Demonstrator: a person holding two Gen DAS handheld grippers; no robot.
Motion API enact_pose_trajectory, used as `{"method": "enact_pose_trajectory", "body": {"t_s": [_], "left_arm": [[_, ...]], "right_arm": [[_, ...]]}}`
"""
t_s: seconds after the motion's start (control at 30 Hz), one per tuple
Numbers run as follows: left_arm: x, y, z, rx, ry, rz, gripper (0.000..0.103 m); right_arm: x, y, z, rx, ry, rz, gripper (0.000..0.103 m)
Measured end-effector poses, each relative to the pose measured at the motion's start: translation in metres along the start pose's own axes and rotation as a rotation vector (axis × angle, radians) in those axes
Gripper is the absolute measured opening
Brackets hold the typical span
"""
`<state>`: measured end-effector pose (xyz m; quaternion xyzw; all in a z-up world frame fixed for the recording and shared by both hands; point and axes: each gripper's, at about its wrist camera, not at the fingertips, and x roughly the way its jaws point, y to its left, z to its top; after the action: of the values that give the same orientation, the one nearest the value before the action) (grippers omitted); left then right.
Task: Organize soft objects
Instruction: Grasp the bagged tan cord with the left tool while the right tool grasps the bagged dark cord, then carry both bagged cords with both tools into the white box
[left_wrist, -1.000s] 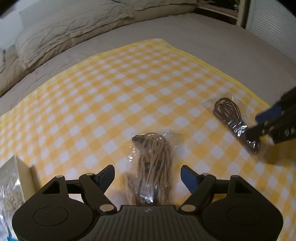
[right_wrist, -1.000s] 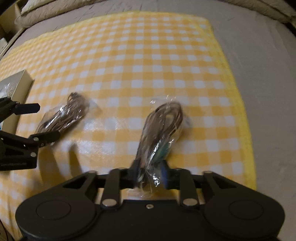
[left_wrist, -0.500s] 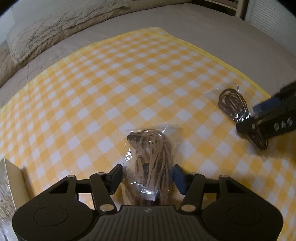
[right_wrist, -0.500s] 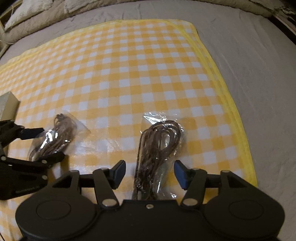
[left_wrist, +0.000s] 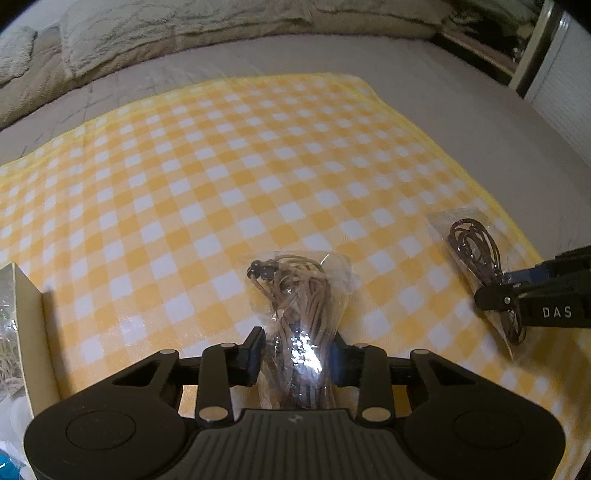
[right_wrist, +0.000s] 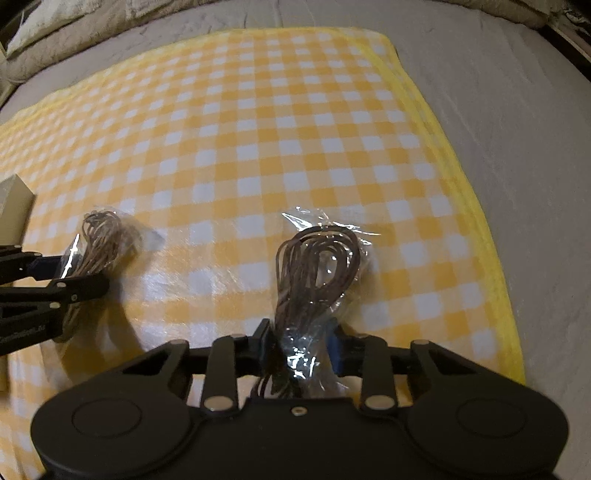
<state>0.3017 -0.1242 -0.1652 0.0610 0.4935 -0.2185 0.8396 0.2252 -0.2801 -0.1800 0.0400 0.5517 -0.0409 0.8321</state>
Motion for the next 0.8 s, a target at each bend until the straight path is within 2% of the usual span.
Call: {"method": "enact_pose_trajectory", "body": {"t_s": [0.4, 0.8], "left_arm": [[-0.058, 0.005, 0.008, -0.069, -0.139, 0.011, 0.037], [-0.114, 0.018, -0.001, -0.119, -0.245, 0.046, 0.037]], "right_arm": [[-0.062, 0.018, 0.001, -0.001, -0.17, 0.049, 0.028], [-0.115, 0.048, -0.005, -0.022, -0.312, 0.097, 0.028]]}}
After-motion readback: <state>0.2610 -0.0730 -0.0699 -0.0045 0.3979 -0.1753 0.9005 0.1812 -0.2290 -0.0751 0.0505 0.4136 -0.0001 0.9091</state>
